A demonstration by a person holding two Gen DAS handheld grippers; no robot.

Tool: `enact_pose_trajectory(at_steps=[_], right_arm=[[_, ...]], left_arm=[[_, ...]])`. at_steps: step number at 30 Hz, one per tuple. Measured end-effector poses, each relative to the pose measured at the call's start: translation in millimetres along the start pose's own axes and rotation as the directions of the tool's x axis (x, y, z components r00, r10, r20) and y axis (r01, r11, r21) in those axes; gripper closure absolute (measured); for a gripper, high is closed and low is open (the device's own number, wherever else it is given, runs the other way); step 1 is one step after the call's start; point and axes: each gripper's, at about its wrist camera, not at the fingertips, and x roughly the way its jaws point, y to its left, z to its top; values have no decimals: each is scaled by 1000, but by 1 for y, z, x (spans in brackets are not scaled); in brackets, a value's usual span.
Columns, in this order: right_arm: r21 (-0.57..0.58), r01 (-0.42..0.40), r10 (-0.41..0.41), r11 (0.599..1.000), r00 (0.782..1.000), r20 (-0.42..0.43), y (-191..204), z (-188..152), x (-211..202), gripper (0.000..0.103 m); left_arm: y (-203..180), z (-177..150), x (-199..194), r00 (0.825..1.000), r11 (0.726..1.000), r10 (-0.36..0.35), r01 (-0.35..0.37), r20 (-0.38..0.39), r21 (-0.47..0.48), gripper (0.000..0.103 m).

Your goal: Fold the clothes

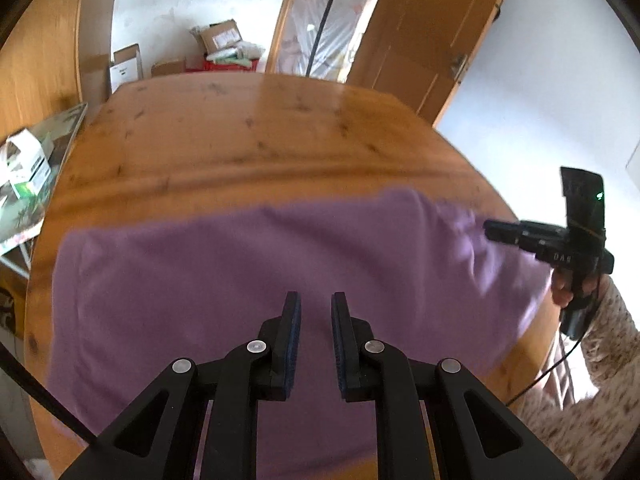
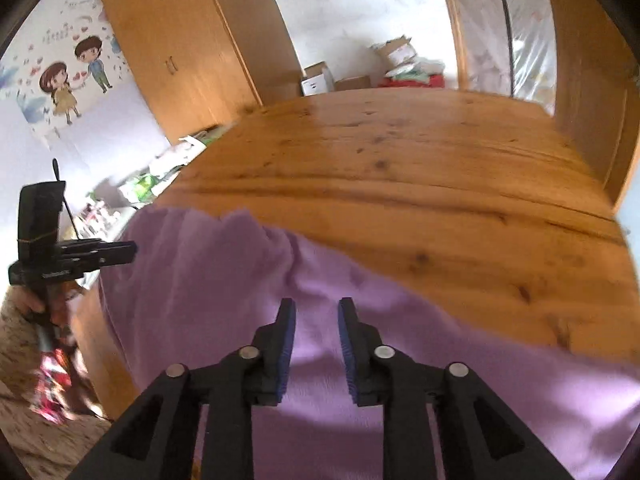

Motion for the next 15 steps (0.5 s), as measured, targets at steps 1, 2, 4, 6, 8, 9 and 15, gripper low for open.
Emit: enact_pose_trajectory(at_steps=[1, 2, 4, 6, 8, 9, 15], right_arm=[[4, -26, 26, 1000, 1000, -9, -2, 9, 5, 78], [9, -63, 63, 998, 998, -14, -3, 19, 11, 77], [13, -103, 103, 995, 994, -18, -5, 36, 21, 75], [16, -221, 222, 975, 974, -51, -7, 50, 35, 72], [39, -294, 297, 955, 950, -95, -9, 62, 50, 71], [49, -317, 320, 947, 940, -114, -11, 66, 57, 71], [142, -456, 476, 878, 861, -180, -18, 81, 96, 69]], left_arm=[[1, 8, 3, 1000, 1000, 4, -4, 1, 5, 87], [3, 16, 5, 1000, 1000, 7, -7, 3, 10, 87], [6, 31, 11, 1000, 1000, 15, -15, 6, 20, 87], [10, 42, 16, 1000, 999, 21, -21, -7, 40, 87], [20, 42, 21, 998, 999, 49, -48, -35, 24, 87], [26, 42, 23, 997, 998, 63, -62, -50, 16, 87], [45, 34, 28, 995, 996, 70, -73, -65, -47, 87]])
